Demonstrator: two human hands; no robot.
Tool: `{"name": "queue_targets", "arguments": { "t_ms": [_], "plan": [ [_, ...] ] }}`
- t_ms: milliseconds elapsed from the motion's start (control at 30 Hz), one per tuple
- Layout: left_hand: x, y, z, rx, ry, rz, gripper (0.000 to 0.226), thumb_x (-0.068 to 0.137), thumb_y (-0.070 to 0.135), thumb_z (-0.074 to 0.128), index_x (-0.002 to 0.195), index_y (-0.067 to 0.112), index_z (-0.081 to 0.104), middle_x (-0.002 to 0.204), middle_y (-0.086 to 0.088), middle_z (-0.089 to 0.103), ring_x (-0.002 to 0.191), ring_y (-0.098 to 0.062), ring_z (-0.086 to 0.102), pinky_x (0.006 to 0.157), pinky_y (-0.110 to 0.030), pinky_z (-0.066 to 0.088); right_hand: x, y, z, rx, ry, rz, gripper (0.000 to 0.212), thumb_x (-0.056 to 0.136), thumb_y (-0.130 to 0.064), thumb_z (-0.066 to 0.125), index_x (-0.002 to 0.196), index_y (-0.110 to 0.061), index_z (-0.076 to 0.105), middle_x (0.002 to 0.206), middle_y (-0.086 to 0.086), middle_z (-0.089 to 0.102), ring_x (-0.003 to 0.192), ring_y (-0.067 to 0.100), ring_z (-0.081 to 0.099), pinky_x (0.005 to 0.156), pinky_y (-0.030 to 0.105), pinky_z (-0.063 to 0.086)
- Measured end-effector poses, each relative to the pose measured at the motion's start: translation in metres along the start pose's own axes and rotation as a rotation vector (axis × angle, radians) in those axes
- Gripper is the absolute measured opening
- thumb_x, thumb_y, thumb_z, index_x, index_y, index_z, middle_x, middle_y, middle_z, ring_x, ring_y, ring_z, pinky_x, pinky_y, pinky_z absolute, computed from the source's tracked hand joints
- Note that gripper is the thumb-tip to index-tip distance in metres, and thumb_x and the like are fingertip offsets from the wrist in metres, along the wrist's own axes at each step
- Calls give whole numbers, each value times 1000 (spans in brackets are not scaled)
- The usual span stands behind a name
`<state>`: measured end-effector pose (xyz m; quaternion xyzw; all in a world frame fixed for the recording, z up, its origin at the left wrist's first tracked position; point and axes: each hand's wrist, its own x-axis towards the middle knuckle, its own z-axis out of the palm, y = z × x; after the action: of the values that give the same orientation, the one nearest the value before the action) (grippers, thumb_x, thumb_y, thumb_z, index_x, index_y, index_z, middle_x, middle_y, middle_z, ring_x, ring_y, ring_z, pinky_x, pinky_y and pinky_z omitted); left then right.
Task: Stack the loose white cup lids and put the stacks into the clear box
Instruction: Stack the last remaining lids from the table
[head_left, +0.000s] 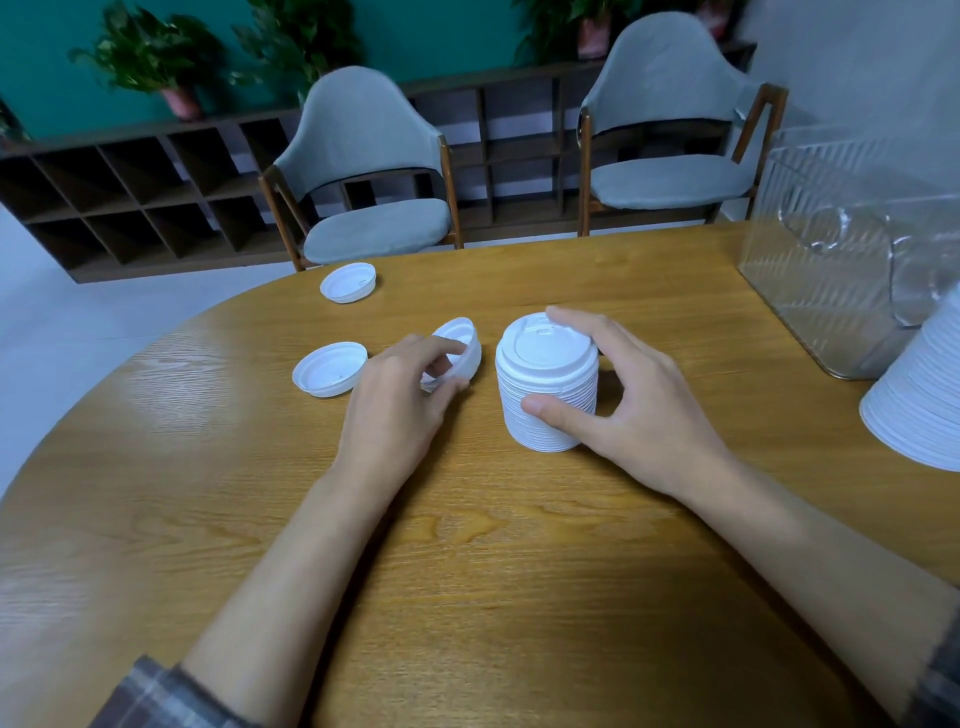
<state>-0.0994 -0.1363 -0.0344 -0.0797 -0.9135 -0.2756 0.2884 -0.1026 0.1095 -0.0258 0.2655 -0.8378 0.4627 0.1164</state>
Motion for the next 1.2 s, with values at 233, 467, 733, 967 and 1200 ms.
{"name": "queue_targets", "arguments": {
  "t_ms": [233, 467, 733, 967, 1200],
  "plan": [
    [0, 20, -10, -357, 178, -176, 25, 98, 14, 71, 123, 21, 71, 118, 8, 71, 110, -13, 66, 91, -25, 56, 0, -1, 1, 18, 10, 2, 73, 85, -57, 73, 150, -32, 51, 144, -23, 53, 133, -13, 43, 100, 0, 28],
    [6, 34, -19, -1134, 78, -568, 43, 100, 0, 64, 138, 20, 65, 99, -1, 62, 99, -16, 70, 85, -32, 62, 1, -2, 4, 49, 15, 25, 74, 84, -56, 75, 149, -35, 48, 139, -24, 55, 130, -9, 48, 99, 3, 35],
    [3, 45, -14, -995, -116, -465, 34, 99, 18, 68, 133, 22, 71, 92, -6, 57, 91, -16, 63, 71, -25, 56, 1, -3, 3, 46, 3, 37, 82, 85, -53, 77, 156, -41, 37, 147, -27, 49, 135, -8, 45, 107, 17, 41],
    [-9, 51, -6, -666, -81, -282, 29, 87, 47, 81, 111, 31, 74, 75, 2, 56, 73, -11, 53, 70, -21, 44, 0, -3, 3, 79, 8, 39, 76, 83, -56, 76, 150, -37, 45, 143, -24, 54, 133, 0, 51, 107, 28, 47],
    [-6, 50, -11, -851, -254, -232, 51, 96, 12, 70, 145, 21, 59, 141, 7, 66, 135, -6, 57, 106, -23, 49, 0, -4, 2, 83, 2, 46, 77, 83, -55, 76, 151, -38, 44, 145, -24, 53, 135, 0, 50, 110, 35, 47]
  ]
}}
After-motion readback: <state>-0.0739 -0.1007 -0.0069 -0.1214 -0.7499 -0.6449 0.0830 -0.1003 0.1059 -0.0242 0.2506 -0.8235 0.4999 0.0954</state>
